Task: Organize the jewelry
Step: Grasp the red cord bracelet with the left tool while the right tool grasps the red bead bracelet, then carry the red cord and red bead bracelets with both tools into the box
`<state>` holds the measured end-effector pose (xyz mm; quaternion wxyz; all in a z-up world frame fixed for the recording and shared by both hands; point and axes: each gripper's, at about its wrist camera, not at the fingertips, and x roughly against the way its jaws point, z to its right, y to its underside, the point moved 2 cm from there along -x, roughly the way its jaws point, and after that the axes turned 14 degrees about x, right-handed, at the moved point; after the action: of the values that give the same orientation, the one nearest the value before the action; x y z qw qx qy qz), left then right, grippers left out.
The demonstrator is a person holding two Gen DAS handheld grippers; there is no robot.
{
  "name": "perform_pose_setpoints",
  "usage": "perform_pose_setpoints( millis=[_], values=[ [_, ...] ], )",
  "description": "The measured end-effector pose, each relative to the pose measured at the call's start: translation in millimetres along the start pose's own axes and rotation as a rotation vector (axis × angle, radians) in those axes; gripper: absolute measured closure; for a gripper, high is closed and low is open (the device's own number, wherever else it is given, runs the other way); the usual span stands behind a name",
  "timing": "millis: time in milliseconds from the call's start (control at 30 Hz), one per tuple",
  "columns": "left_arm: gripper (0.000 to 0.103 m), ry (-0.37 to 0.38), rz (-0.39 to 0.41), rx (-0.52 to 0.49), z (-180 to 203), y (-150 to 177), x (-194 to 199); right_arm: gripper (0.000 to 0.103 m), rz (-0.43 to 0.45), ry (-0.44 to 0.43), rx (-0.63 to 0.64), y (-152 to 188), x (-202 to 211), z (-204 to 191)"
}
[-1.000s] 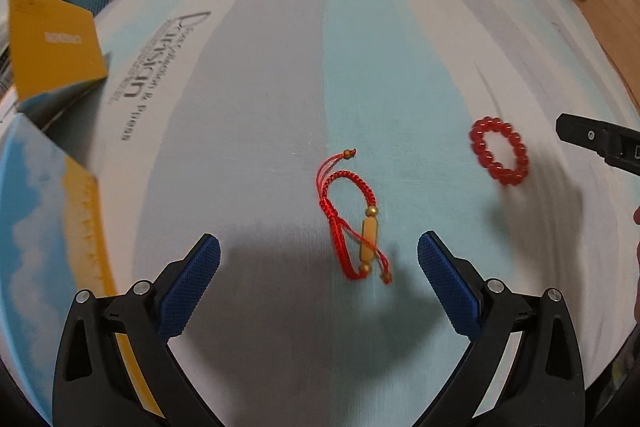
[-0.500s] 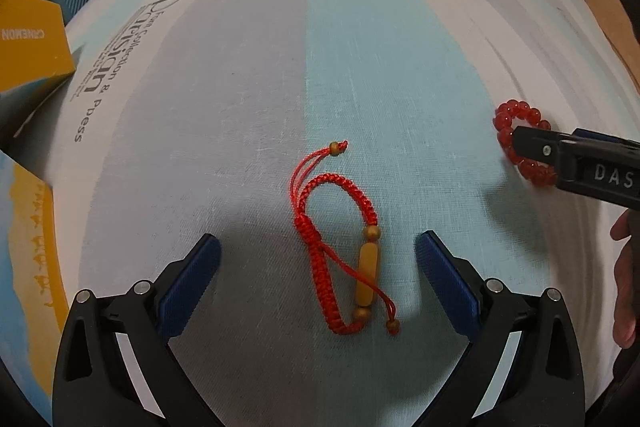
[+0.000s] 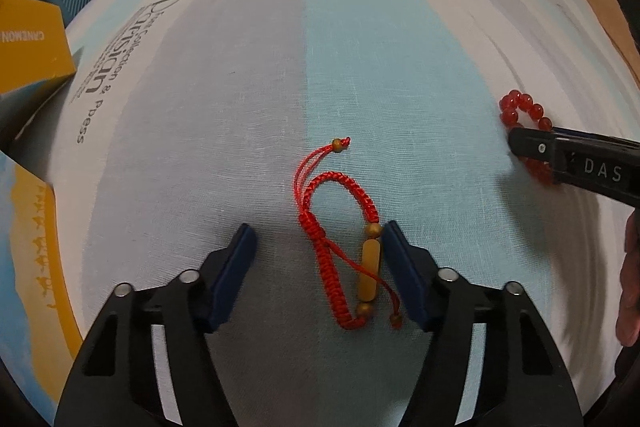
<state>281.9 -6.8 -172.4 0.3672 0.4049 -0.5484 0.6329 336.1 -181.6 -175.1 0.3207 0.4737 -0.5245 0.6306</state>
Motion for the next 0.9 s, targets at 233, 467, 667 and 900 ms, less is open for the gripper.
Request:
perform_pose_setpoints(
  millis=[233,467,667,900],
  values=[
    [0.075,-0.009,0.001,0.015,-8,1,6,0.071,0.001,0.0,-0.011,1,1,2],
    [0.096,0.005,0.022,0.031,-13,-1,16,0.09,0.033,0.01,-0.016,9,16,10],
    [0.097,0.019,0.033,0.049,-13,-5,27,0.09,0.058,0.001,-0.02,15,31,16],
    [0.097,0.02,0.055,0.036,-10,-5,45,0.09,0.092,-0.026,-0.035,20,47,20]
  ],
)
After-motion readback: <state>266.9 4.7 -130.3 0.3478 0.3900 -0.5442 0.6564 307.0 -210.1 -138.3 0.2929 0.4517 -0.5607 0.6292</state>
